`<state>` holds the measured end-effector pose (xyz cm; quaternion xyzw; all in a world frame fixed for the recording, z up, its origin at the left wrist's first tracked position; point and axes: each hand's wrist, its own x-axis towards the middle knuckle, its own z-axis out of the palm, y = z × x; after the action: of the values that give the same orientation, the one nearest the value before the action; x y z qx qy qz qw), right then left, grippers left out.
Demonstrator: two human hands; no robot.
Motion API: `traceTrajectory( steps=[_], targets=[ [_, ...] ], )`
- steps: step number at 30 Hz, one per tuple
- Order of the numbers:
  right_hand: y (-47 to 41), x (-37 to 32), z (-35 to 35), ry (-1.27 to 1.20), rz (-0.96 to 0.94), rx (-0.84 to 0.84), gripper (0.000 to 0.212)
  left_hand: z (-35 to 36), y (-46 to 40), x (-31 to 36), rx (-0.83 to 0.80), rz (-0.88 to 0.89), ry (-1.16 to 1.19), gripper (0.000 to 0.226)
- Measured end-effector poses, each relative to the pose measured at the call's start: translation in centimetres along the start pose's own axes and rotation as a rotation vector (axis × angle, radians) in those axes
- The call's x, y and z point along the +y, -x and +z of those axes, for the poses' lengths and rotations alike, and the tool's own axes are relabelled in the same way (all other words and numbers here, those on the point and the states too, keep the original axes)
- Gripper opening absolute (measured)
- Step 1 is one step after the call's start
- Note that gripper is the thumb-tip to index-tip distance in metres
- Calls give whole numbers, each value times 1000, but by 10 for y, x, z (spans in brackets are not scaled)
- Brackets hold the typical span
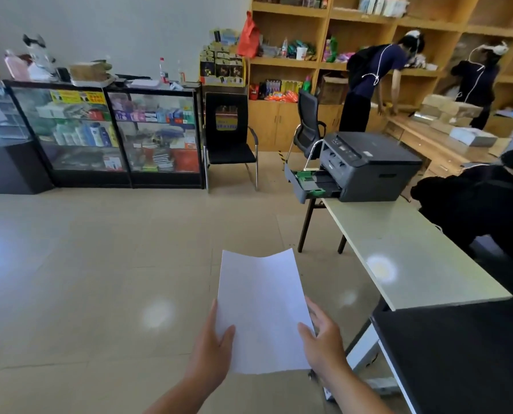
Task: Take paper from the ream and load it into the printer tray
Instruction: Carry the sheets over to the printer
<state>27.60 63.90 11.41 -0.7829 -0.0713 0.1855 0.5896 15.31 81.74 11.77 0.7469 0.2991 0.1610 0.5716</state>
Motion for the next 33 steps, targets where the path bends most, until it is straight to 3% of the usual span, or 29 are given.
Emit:
traceTrajectory(
  steps=[15,33],
  targets=[
    [-194,-49,56,9,7,16,58,9,-213,4,41,-36,71,60],
    [-430,-142,157,-46,23,109,60,-27,-508,17,-112,22,52,60]
  ],
)
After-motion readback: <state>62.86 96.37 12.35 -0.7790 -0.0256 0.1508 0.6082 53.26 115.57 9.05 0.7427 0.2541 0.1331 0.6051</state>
